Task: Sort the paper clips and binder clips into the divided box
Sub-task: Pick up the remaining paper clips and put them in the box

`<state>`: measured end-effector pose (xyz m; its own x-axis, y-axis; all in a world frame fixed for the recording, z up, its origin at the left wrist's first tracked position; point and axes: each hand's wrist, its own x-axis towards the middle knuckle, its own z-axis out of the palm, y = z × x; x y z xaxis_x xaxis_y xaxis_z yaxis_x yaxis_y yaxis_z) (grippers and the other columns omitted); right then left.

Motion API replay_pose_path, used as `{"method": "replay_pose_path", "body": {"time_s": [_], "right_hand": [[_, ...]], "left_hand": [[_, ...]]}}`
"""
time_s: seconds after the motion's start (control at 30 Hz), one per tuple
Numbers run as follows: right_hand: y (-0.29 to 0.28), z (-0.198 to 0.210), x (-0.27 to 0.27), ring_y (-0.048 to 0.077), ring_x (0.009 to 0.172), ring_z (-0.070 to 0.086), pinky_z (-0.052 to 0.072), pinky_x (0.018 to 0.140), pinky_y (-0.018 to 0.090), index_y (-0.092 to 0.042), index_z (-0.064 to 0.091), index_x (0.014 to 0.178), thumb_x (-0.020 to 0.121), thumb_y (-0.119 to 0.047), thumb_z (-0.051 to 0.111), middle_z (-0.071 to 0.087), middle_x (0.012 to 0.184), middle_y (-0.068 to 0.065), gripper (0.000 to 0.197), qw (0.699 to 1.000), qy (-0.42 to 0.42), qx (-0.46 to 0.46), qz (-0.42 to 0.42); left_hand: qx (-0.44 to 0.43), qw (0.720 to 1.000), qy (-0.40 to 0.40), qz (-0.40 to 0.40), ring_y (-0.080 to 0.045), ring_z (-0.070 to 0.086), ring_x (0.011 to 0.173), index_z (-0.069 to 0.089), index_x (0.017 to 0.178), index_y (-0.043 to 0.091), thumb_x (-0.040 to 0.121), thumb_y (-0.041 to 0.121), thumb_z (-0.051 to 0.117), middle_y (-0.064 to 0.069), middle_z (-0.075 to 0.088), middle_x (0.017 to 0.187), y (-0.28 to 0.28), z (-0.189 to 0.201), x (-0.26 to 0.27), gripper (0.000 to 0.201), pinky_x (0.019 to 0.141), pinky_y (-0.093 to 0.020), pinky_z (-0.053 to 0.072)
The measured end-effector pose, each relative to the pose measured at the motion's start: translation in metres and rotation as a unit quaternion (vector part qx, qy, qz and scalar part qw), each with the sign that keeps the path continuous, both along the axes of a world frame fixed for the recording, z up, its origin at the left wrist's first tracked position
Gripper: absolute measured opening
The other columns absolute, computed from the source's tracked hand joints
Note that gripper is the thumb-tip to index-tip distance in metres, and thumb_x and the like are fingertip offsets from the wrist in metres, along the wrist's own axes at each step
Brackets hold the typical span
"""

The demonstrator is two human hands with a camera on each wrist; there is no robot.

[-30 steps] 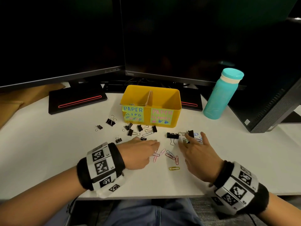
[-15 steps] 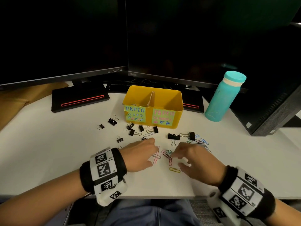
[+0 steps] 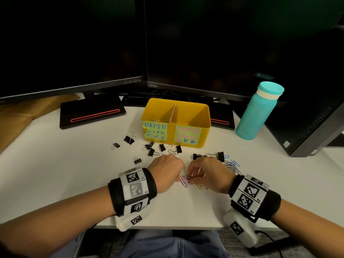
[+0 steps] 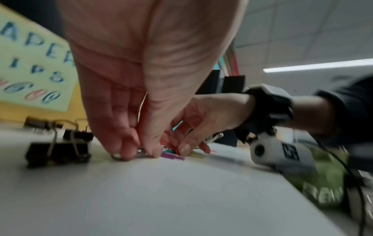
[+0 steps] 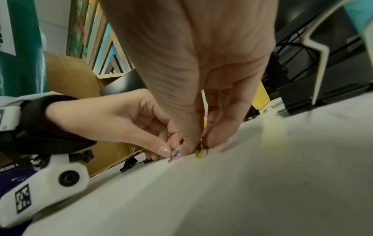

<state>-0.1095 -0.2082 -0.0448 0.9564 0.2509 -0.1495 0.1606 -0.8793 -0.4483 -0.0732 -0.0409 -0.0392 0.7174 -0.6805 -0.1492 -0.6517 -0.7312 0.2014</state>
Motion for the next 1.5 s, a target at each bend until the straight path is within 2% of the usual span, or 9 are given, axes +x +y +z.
{"method": "replay_pose_path", "body": {"time_s": [0.17, 0.4, 0.5, 0.6, 0.73, 0.9, 1.0, 1.2, 1.5], "right_hand": [[0.002, 0.002, 0.004, 0.004, 0.067, 0.055, 0.039, 0.066, 0.023, -0.018, 0.069, 0.09, 0.083, -0.027, 0.065, 0.062, 0.079, -0.008, 0.012, 0.999, 0.003, -0.049, 0.006], [0.018, 0.015, 0.017, 0.028, 0.096, 0.063, 0.048, 0.075, 0.032, -0.011, 0.066, 0.099, 0.088, -0.017, 0.057, 0.069, 0.108, 0.01, 0.016, 0.992, 0.024, -0.119, 0.021], [0.029, 0.041, 0.039, 0.022, 0.085, 0.068, 0.048, 0.059, 0.02, -0.005, 0.068, 0.1, 0.091, -0.01, 0.054, 0.072, 0.1, 0.011, 0.017, 0.998, 0.022, -0.056, 0.017], [0.043, 0.073, 0.079, 0.017, 0.086, 0.065, 0.053, 0.07, 0.022, -0.007, 0.065, 0.103, 0.091, -0.009, 0.056, 0.065, 0.097, 0.003, 0.016, 0.997, -0.067, 0.009, -0.033], [0.057, 0.093, 0.129, 0.023, 0.081, 0.064, 0.057, 0.084, 0.039, -0.015, 0.067, 0.092, 0.083, -0.017, 0.067, 0.07, 0.097, 0.007, 0.008, 0.986, -0.127, 0.055, -0.09], [0.038, 0.09, 0.103, 0.024, 0.077, 0.065, 0.057, 0.074, 0.036, -0.015, 0.071, 0.087, 0.086, -0.02, 0.059, 0.072, 0.093, 0.005, 0.013, 0.981, -0.179, -0.034, -0.075], [0.016, 0.069, 0.05, 0.015, 0.07, 0.059, 0.045, 0.06, 0.019, -0.015, 0.071, 0.082, 0.082, -0.025, 0.068, 0.063, 0.074, -0.004, 0.01, 0.992, -0.085, -0.094, -0.013], [0.012, 0.018, 0.001, 0.014, 0.075, 0.06, 0.054, 0.073, 0.033, -0.02, 0.065, 0.09, 0.05, -0.073, 0.071, 0.066, 0.084, -0.006, 0.066, 0.994, 0.035, -0.081, -0.067], [0.006, 0.004, 0.005, 0.009, 0.067, 0.059, 0.051, 0.07, 0.027, -0.019, 0.073, 0.078, 0.074, -0.035, 0.075, 0.066, 0.07, -0.007, 0.017, 0.999, 0.028, -0.019, -0.041]], "left_hand": [[0.013, 1.0, 0.006, -0.011, -0.029, 0.065, 0.088, 0.067, 0.086, 0.004, 0.09, 0.018, 0.058, -0.01, 0.07, 0.095, 0.008, 0.014, 0.01, 0.017, 0.072, -0.036, 0.05], [-0.274, 0.944, -0.107, 0.148, -0.002, 0.053, 0.068, 0.065, 0.086, 0.018, 0.087, 0.024, 0.063, 0.009, 0.058, 0.08, 0.033, 0.071, 0.072, 0.006, 0.068, -0.02, 0.048], [-0.223, 0.948, -0.099, 0.204, -0.015, 0.063, 0.082, 0.067, 0.098, 0.012, 0.084, 0.028, 0.067, -0.002, 0.065, 0.093, 0.04, 0.069, 0.102, 0.021, 0.077, -0.03, 0.051], [-0.23, 0.939, -0.144, 0.209, -0.013, 0.059, 0.083, 0.066, 0.098, 0.014, 0.086, 0.028, 0.065, -0.002, 0.064, 0.096, 0.05, 0.059, 0.099, 0.019, 0.077, -0.03, 0.051], [-0.242, 0.957, -0.093, 0.129, -0.007, 0.059, 0.071, 0.071, 0.086, 0.016, 0.084, 0.022, 0.068, 0.005, 0.066, 0.08, 0.061, 0.053, 0.061, 0.007, 0.073, -0.027, 0.055], [-0.103, 0.994, 0.03, -0.023, -0.007, 0.058, 0.073, 0.071, 0.098, 0.017, 0.076, 0.03, 0.076, 0.005, 0.067, 0.091, 0.041, 0.033, 0.028, 0.027, 0.066, -0.022, 0.048], [-0.044, 0.998, 0.027, -0.043, -0.011, 0.053, 0.076, 0.07, 0.101, 0.013, 0.076, 0.028, 0.076, 0.0, 0.068, 0.098, 0.023, 0.015, 0.028, 0.03, 0.066, -0.023, 0.039], [-0.067, 0.995, 0.073, -0.008, -0.016, 0.065, 0.072, 0.074, 0.078, 0.014, 0.069, 0.024, 0.081, 0.003, 0.07, 0.075, 0.002, 0.007, 0.033, 0.015, 0.063, -0.025, 0.044], [0.118, 0.979, -0.11, -0.123, -0.032, 0.058, 0.099, 0.06, 0.095, 0.005, 0.086, -0.002, 0.053, -0.014, 0.061, 0.101, 0.003, -0.001, 0.008, 0.013, 0.064, -0.037, 0.039]]}}
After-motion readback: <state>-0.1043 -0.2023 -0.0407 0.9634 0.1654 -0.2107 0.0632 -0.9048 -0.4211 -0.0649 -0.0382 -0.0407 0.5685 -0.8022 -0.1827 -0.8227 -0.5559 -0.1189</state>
